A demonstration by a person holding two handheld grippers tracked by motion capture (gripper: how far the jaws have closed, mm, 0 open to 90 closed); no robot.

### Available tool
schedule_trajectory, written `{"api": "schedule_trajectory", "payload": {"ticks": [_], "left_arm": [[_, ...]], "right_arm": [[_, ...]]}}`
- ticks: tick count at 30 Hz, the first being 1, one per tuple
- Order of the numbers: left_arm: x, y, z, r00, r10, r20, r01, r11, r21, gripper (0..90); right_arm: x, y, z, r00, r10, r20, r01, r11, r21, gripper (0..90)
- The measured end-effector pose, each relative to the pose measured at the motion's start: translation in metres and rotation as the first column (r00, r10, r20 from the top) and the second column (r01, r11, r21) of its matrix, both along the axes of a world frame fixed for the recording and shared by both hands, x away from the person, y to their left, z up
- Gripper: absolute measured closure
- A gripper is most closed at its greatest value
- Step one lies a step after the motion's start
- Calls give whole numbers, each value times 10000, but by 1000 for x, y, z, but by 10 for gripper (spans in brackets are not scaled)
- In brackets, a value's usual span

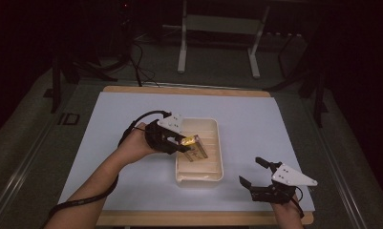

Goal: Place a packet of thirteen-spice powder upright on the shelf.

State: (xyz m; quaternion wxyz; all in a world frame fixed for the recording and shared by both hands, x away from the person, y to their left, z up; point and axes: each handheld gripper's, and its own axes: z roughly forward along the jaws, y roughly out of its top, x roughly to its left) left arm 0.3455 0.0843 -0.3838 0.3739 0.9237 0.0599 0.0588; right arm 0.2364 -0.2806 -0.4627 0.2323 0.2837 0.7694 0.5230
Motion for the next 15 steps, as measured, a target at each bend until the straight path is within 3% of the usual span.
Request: {"api": "schedule_trajectory", "payload": {"ticks": [10,15], "left_arm": [[4,0,-1,9998,25,-187,-26,10000,-77,679],[3,-1,0,10000,-44,-83,44,10000,-22,679]], "right_arm": [[0,0,0,10000,18,14,-18,10000,-17,138],[0,0,0,10000,14,-6,-14,10000,-24,138]]}}
